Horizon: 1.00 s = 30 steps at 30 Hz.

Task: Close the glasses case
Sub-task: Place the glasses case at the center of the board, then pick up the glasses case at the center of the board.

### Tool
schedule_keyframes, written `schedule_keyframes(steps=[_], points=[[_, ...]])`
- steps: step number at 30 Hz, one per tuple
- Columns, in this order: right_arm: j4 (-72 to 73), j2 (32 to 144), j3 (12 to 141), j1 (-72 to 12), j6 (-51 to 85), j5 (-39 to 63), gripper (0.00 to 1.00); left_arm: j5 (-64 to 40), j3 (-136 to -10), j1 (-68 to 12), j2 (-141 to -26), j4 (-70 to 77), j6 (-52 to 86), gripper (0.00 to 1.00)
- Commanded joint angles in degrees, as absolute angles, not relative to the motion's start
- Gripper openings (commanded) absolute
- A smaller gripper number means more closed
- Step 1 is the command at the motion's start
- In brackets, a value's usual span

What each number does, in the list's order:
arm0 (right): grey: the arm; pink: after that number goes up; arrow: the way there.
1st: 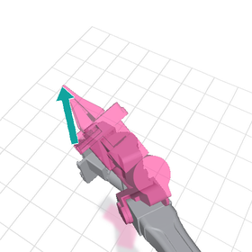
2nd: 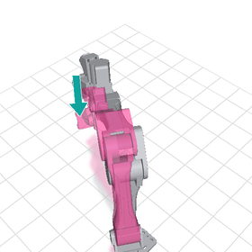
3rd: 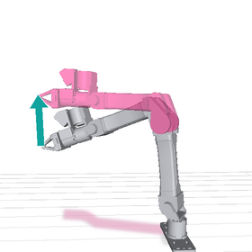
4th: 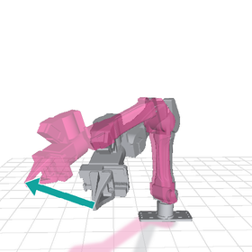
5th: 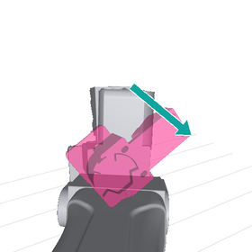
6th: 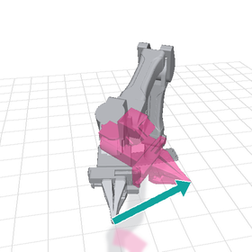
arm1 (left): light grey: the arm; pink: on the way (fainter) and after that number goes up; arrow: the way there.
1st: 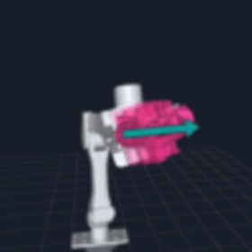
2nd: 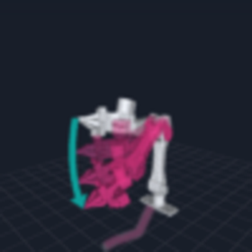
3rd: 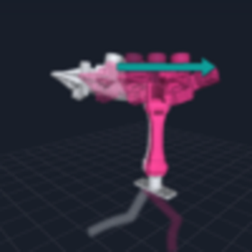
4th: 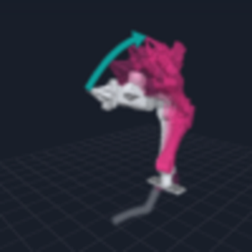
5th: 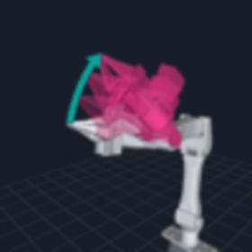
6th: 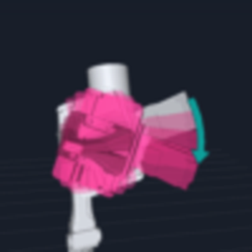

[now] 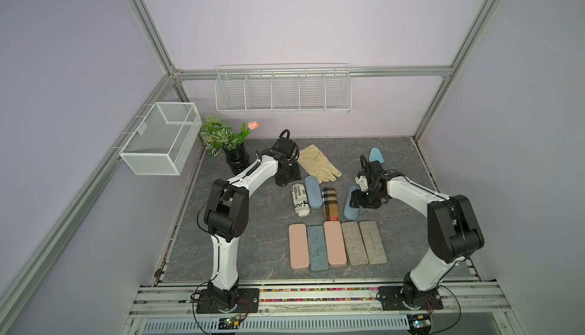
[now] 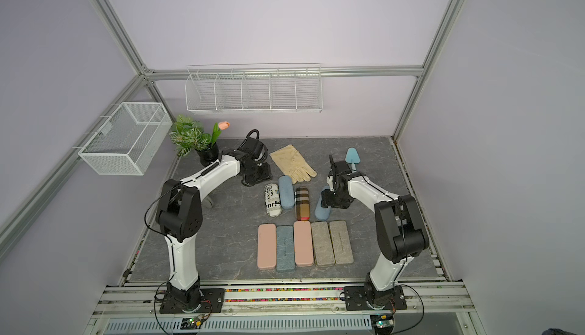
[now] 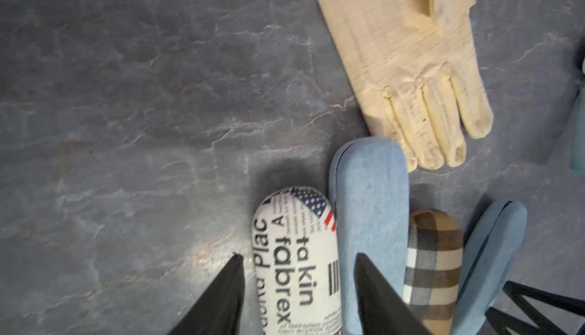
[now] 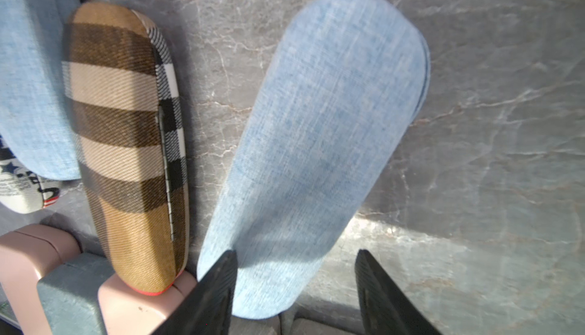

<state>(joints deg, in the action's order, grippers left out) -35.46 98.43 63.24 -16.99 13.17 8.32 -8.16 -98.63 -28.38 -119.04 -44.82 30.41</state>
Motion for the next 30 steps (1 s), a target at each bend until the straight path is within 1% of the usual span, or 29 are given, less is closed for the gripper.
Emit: schedule_keyframes(steps=[1, 3, 6, 8, 9, 15, 18, 24, 30], points=[[-37.9, 95.9, 64.5, -16.7, 12.1, 7.1, 0.67, -6.0, -104.4, -28.5, -122.7, -49.6, 28.7, 0.57], [-38.7, 94.4, 64.3, -16.7, 12.0, 6.8, 0.67, -3.1, -105.8, -27.4, -122.4, -51.9, 29.9, 0.59], [-39.8, 91.4, 64.1, -16.7, 11.8, 6.0, 0.68, 3.4, -103.5, -25.1, -118.1, -55.6, 31.7, 0.76], [-40.5, 89.6, 64.1, -16.7, 11.5, 6.0, 0.69, 10.0, -100.2, -24.3, -113.2, -58.2, 32.1, 0.9], [-40.8, 89.0, 64.3, -16.7, 11.4, 6.2, 0.69, 11.8, -98.7, -23.9, -111.1, -59.2, 32.3, 0.94], [-41.9, 86.9, 65.5, -17.1, 10.4, 9.2, 0.71, 20.5, -88.8, -21.6, -98.7, -64.5, 36.1, 0.96], [-42.1, 87.4, 66.1, -17.6, 9.8, 10.1, 0.71, 22.6, -85.0, -18.9, -95.5, -65.4, 37.4, 0.96], [-42.3, 88.2, 66.5, -18.2, 9.3, 11.5, 0.71, 22.2, -80.4, -9.9, -96.4, -63.8, 37.3, 0.96], [-42.4, 88.3, 65.8, -18.2, 9.2, 11.8, 0.71, 20.8, -80.3, -4.5, -101.4, -60.6, 36.2, 0.95]])
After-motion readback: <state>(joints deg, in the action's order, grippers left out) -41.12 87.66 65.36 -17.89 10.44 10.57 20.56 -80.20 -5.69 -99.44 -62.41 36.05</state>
